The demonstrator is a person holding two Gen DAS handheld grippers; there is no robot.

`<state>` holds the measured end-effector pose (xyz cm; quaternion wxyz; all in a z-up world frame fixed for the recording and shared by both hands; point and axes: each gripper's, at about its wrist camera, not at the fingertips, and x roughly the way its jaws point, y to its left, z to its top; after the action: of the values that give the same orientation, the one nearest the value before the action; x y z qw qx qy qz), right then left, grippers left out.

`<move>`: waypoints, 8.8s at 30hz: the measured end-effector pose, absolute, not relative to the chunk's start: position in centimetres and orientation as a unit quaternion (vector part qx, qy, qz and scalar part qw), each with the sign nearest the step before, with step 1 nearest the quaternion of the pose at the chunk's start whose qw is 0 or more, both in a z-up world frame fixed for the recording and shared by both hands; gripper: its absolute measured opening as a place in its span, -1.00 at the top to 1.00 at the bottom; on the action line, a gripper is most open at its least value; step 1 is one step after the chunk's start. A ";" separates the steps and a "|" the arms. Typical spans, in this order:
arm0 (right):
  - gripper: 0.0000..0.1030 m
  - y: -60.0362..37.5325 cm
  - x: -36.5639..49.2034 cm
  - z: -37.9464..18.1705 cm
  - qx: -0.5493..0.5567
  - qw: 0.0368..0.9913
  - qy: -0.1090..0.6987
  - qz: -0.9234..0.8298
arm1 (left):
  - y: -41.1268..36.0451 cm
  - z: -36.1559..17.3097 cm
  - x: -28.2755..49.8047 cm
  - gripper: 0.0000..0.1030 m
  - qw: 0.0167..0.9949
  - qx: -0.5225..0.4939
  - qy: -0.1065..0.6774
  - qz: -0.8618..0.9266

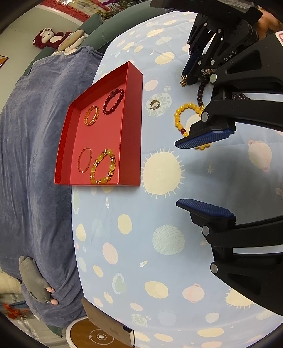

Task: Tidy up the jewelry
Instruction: 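Grasp the gold link watch with the right tool while the left tool withdraws from the box, then grasp the amber bead bracelet with the left tool while the right tool holds the watch, then lower the amber bracelet and gold watch into the red box and open both tools, then grasp the dark bead strand with gold spacers with the right tool, then grasp the purple garnet strand with the left tool while the right tool holds the dark strand, then lower both strands into the red box and open both tools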

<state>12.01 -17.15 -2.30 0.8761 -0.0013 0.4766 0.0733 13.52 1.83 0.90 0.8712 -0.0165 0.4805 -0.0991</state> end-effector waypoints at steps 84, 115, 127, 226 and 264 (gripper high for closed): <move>0.78 -19.9 21.7 6.7 0.128 0.914 0.382 0.050 | -1.0 6.1 22.5 0.90 0.886 -0.074 0.418 -0.184; 0.36 -22.4 17.8 5.9 0.088 0.915 0.393 0.027 | 1.7 4.0 22.5 0.24 0.888 -0.082 0.438 -0.112; 0.36 -22.0 13.3 4.8 0.061 0.905 0.417 0.065 | -0.2 3.6 18.9 0.07 0.893 -0.036 0.435 -0.111; 0.85 -19.9 9.7 0.3 0.027 0.872 0.481 0.081 | -7.1 -1.8 7.9 0.86 0.827 0.089 0.476 -0.285; 0.85 -21.5 20.5 7.9 0.118 0.912 0.390 0.044 | -2.8 5.8 21.4 0.85 0.889 -0.022 0.423 -0.173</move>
<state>20.49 -21.45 7.94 0.9120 0.1185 0.3902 0.0443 21.37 -2.84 5.76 0.8890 -0.0223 0.4234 -0.1731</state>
